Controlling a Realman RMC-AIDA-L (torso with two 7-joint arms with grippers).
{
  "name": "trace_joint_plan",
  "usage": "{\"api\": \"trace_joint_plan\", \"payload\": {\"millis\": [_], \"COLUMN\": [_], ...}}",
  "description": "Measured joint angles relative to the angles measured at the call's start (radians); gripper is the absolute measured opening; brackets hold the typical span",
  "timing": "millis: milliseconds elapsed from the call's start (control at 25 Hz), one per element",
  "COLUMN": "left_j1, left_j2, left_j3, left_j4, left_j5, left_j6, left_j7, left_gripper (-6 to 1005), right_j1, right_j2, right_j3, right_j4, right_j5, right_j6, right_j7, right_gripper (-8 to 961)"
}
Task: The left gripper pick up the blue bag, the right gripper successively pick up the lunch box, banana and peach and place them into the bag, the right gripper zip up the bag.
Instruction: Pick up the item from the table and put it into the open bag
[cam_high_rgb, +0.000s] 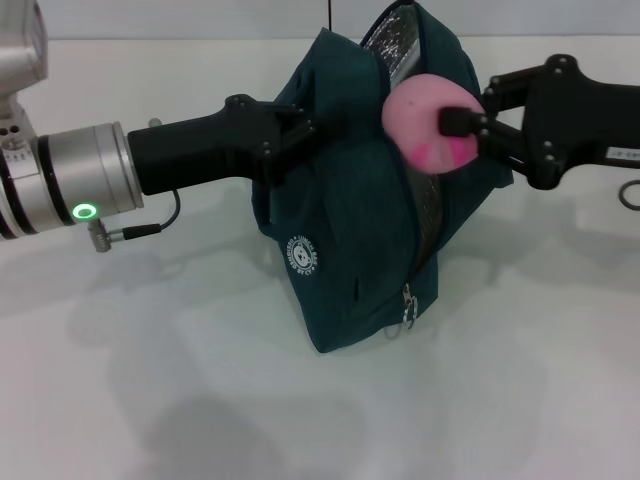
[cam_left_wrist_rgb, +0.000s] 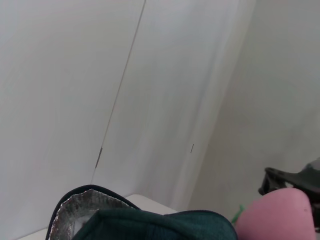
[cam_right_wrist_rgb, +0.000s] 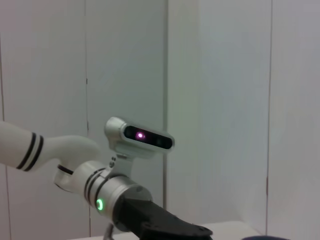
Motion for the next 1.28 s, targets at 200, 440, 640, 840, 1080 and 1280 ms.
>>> {"api": "trace_joint_plan", "payload": {"millis": [200,440,640,840,1080,1280], "left_j1": [-0.002,-0.002,-0.003,-0.005,-0.006,-0.006], "left_j2": [-0.002,-0.001,0.0,0.0,0.001,0.001], "left_j3": [-0.003,-0.006,-0.006,-0.005,-0.007,-0.008], "left_j4": [-0.015,-0.015,-0.014,-0.013,-0.014,-0.014], "left_j5": [0.0,-0.001,-0.001,-0.001,-0.006,-0.01], "left_j6": [-0.001,0.0,0.0,-0.002,-0.003,-0.002], "left_j7": [0.018,0.021,0.022,0.023,0.023,0.023], "left_gripper": [33,33,33,33,33,33], "right_j1": [0.006,0.011,0.046,0.055,0.076,0.068], "right_j2": [-0.004,-0.004,-0.007,-0.004,-0.004,0.0], "right_j3": [-0.044,-0.064,-0.101,-0.113,-0.119,-0.118], "right_j4": [0.036,0.1,0.141,0.134,0.143,0.144], "right_j5": [-0.028,-0.098,-0.111,-0.112,-0.121,-0.096], "right_j6": [0.057,0.076,0.073,0.074,0.126,0.141], "right_j7": [0.03,0.036,0.037,0.037,0.084,0.065], "right_gripper": [107,109,110,112,170,331]}}
